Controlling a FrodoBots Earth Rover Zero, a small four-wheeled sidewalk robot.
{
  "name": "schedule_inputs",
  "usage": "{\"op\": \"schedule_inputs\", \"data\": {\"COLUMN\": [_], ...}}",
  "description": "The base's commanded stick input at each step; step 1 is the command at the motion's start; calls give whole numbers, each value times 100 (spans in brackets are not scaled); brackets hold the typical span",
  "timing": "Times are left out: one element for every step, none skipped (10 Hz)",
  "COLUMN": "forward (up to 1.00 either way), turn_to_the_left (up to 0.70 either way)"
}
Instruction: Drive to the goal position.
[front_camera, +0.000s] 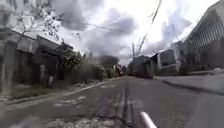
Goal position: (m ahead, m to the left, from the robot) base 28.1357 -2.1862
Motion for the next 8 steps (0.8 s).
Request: {"op": "schedule_inputs", "data": {"forward": [85,85,85,85,85,85,85,85], "turn_to_the_left": [0,0,0,0,0,0,0,0]}}
